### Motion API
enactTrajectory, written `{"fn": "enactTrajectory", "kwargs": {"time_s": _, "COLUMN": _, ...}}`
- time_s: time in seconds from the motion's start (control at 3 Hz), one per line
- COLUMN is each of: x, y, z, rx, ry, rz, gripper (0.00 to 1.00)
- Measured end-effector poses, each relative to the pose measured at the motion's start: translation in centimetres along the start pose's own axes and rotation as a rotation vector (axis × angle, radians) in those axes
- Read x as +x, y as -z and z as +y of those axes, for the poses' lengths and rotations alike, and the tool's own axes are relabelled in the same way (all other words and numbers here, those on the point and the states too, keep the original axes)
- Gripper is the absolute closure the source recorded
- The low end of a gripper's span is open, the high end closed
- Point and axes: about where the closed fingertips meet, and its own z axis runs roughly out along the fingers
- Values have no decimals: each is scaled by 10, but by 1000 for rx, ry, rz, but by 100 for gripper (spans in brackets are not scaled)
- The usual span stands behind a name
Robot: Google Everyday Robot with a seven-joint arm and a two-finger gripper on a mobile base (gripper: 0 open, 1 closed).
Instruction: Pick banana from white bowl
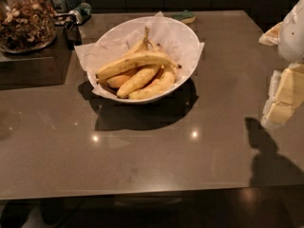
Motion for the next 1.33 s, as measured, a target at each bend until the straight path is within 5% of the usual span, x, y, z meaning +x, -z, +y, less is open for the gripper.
{"fn": "enactTrajectory", "kwargs": {"time_s": 0.33, "x": -3, "y": 1, "z": -1, "rx": 8, "ry": 0, "rz": -11, "gripper": 0}}
{"fn": "enactTrajectory", "kwargs": {"time_s": 1.0, "x": -65, "y": 3, "z": -26, "rx": -3, "ry": 49, "rz": -245, "gripper": 0}}
{"fn": "enactTrajectory", "kwargs": {"time_s": 1.33, "x": -67, "y": 5, "z": -25, "rx": 0, "ry": 48, "rz": -251, "gripper": 0}}
